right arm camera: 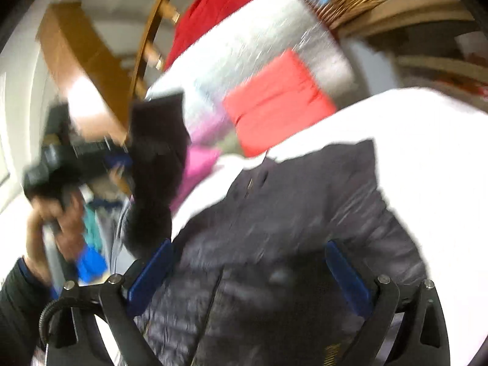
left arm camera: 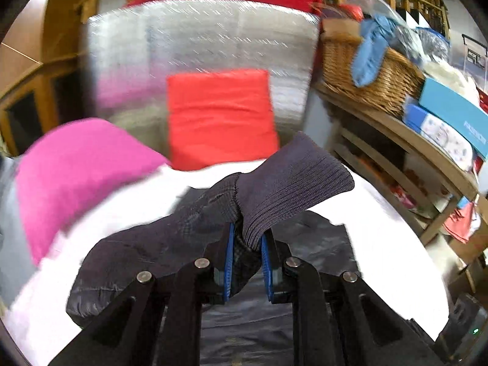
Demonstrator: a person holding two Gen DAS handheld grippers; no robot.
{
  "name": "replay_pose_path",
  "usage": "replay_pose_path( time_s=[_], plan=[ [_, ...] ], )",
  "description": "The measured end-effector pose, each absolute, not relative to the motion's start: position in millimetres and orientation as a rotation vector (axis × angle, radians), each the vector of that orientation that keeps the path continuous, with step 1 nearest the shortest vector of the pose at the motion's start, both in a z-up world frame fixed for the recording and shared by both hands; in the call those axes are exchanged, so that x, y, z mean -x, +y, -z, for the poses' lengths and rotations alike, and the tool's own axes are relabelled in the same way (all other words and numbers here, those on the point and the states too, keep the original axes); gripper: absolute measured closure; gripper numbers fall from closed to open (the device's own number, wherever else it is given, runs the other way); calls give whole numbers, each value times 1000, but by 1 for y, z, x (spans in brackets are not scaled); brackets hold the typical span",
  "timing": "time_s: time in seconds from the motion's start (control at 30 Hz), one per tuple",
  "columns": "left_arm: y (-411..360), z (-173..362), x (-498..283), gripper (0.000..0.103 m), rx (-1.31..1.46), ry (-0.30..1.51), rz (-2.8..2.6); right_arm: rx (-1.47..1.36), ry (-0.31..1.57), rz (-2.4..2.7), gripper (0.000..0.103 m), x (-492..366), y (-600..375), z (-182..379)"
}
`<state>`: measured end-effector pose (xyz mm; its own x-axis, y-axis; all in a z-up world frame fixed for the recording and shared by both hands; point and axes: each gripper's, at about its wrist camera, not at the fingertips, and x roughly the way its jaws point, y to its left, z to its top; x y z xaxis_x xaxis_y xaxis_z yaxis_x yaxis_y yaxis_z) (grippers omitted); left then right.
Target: Fold large clothes
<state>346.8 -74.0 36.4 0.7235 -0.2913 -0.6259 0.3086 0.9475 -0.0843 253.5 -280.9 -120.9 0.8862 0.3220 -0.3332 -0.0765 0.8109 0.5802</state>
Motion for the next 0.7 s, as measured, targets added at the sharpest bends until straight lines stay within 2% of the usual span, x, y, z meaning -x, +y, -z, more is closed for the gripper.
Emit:
replay_pose_path(
  time_s=[0.23, 0.43, 0.6, 0.63, 0.67, 0.7],
  plan=[
    [-140, 21, -353, 85, -41, 777, 336, -726, 430, -109, 2, -256, -335, 133],
    [-157, 56, -352, 85, -51, 843, 327, -791, 455, -105, 2, -264, -348, 140],
    [-158, 69, -353, 79, -38, 899, 349, -784, 474, -113, 2, -266, -345, 144],
    [-158, 69, -352, 72, -47, 908, 354, -780, 479, -114, 2, -267, -345, 145],
    [-157, 69, -350, 57, -53, 909, 357, -780, 485, -115, 2, -268, -344, 146],
    [-155, 66, -348, 49, -55, 905, 363, -781, 490, -117, 2, -269, -343, 148]
  ],
)
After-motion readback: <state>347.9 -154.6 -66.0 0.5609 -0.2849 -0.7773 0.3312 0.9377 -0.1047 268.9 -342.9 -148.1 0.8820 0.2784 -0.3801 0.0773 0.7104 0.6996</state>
